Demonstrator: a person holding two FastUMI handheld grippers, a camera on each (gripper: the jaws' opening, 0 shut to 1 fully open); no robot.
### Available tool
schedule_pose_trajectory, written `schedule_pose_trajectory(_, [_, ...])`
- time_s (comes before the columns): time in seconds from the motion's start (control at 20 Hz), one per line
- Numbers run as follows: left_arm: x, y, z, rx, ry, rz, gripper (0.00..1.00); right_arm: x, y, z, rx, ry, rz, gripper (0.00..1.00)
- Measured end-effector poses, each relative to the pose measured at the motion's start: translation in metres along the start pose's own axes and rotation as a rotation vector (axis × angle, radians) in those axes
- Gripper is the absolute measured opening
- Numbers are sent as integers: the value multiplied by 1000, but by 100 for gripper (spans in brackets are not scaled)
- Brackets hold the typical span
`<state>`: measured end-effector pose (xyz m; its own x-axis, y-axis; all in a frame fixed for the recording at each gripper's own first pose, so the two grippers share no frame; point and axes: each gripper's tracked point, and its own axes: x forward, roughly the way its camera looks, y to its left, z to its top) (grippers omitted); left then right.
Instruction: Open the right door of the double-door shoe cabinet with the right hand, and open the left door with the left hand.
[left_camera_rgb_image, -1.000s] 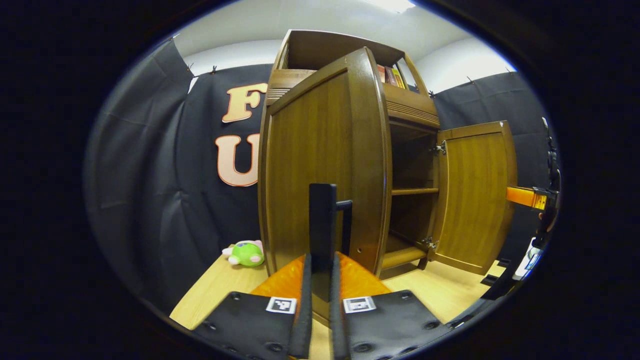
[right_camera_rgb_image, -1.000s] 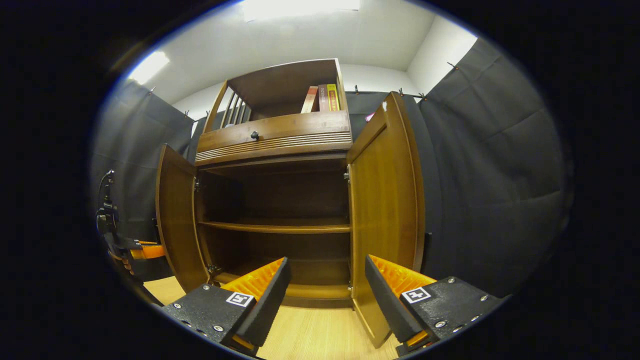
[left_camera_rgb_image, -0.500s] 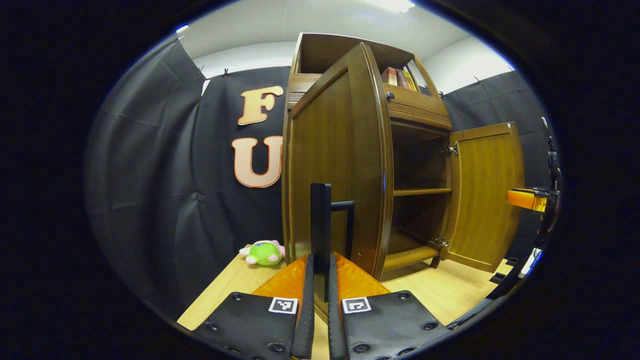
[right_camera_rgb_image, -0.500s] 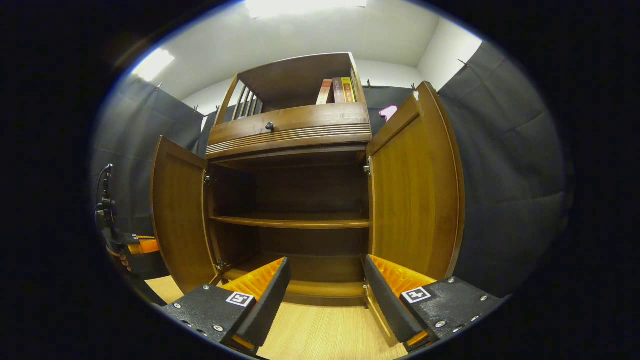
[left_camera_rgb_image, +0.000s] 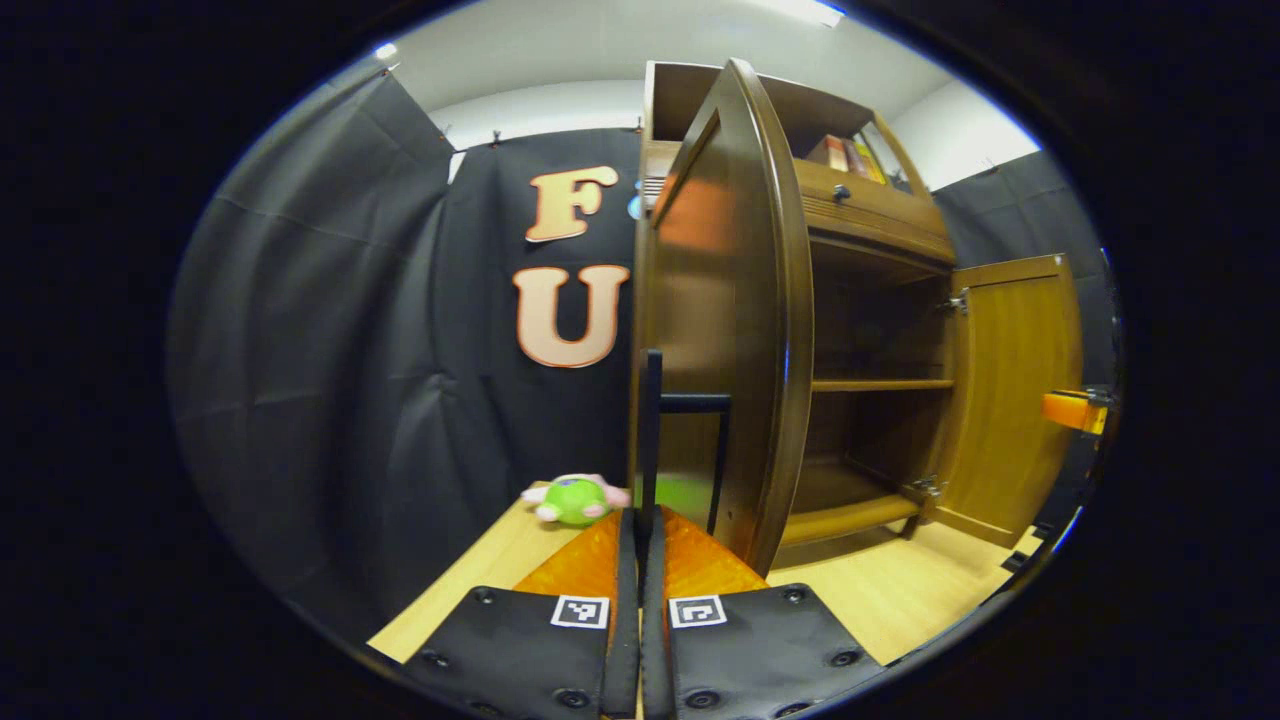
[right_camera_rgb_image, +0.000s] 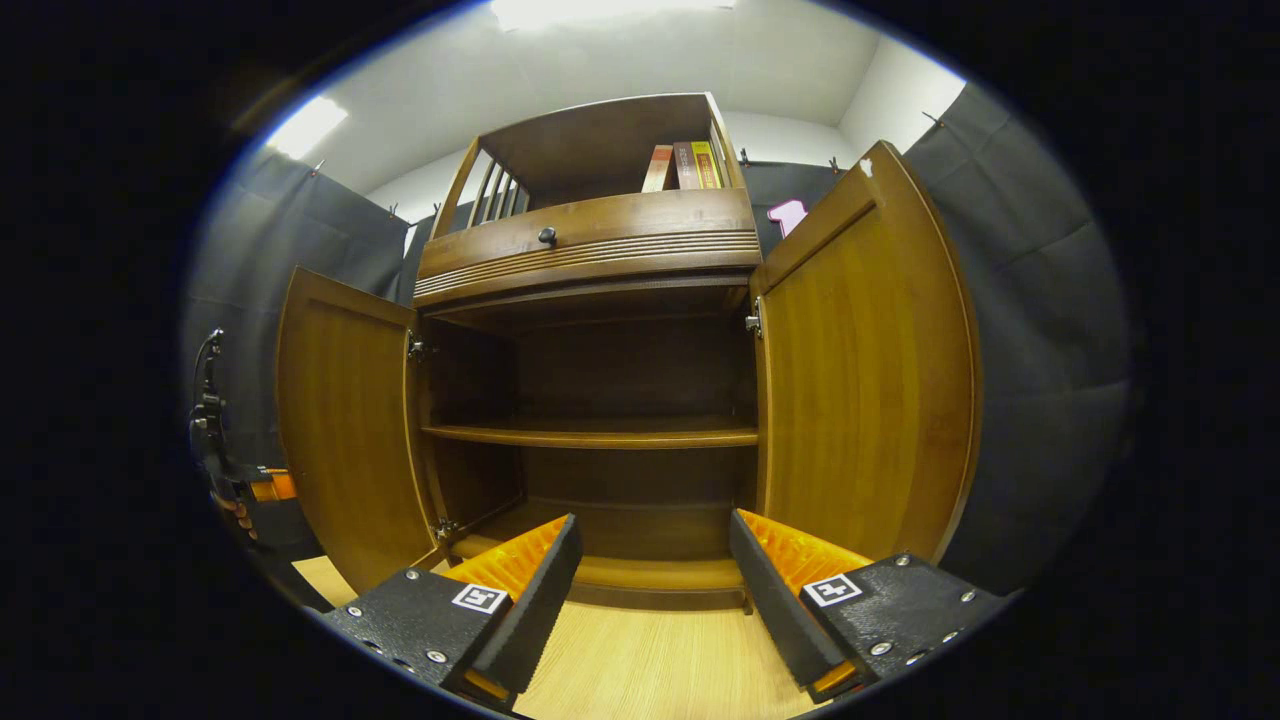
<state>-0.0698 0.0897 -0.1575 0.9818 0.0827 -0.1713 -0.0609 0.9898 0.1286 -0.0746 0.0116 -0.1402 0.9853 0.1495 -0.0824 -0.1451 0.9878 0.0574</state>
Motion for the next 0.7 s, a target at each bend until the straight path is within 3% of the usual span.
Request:
schedule_pose_trajectory(0.15, [1, -1, -1, -65, 1, -43, 8, 9, 11, -3, 11, 7, 21, 92])
schedule_pose_trajectory(0.7, [1, 4, -1, -63, 2, -90, 8, 38, 43, -15, 0, 44, 66, 92])
